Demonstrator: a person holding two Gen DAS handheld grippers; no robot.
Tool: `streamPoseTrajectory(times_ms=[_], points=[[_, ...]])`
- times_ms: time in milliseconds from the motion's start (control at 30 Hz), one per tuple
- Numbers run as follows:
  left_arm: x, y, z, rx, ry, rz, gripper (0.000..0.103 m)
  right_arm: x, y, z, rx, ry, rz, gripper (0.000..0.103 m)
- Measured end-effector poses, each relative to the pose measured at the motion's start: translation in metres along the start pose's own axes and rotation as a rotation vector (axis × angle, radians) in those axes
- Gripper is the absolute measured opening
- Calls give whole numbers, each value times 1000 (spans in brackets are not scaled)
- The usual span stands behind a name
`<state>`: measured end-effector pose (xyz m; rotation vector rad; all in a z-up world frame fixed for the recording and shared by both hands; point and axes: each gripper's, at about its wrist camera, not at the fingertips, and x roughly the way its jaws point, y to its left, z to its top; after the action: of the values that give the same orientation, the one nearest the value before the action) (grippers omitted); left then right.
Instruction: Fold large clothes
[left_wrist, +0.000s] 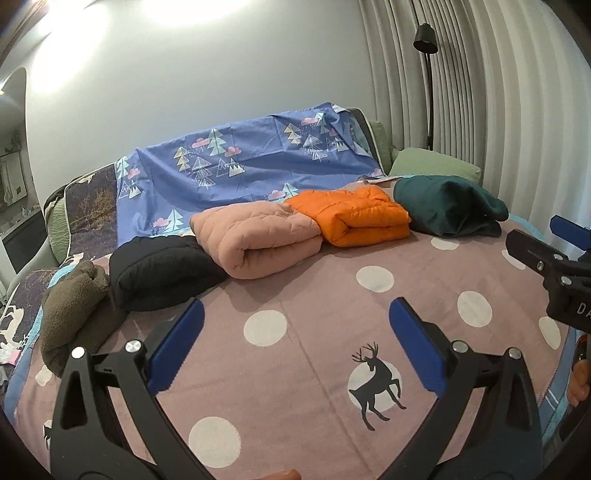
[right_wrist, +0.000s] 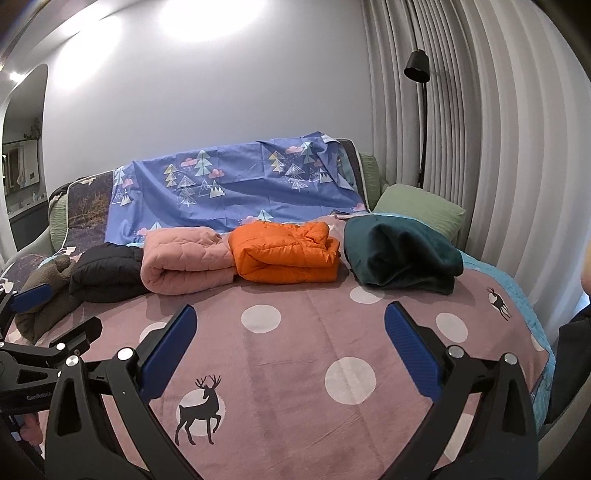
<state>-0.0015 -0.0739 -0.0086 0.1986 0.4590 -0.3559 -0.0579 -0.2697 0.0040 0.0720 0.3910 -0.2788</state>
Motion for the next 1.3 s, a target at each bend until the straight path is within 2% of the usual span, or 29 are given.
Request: streamPoseTrajectory(times_ms=[1300], points=[[12, 3, -4, -19, 57, 5, 101, 13, 4, -5, -20, 21, 3, 102]])
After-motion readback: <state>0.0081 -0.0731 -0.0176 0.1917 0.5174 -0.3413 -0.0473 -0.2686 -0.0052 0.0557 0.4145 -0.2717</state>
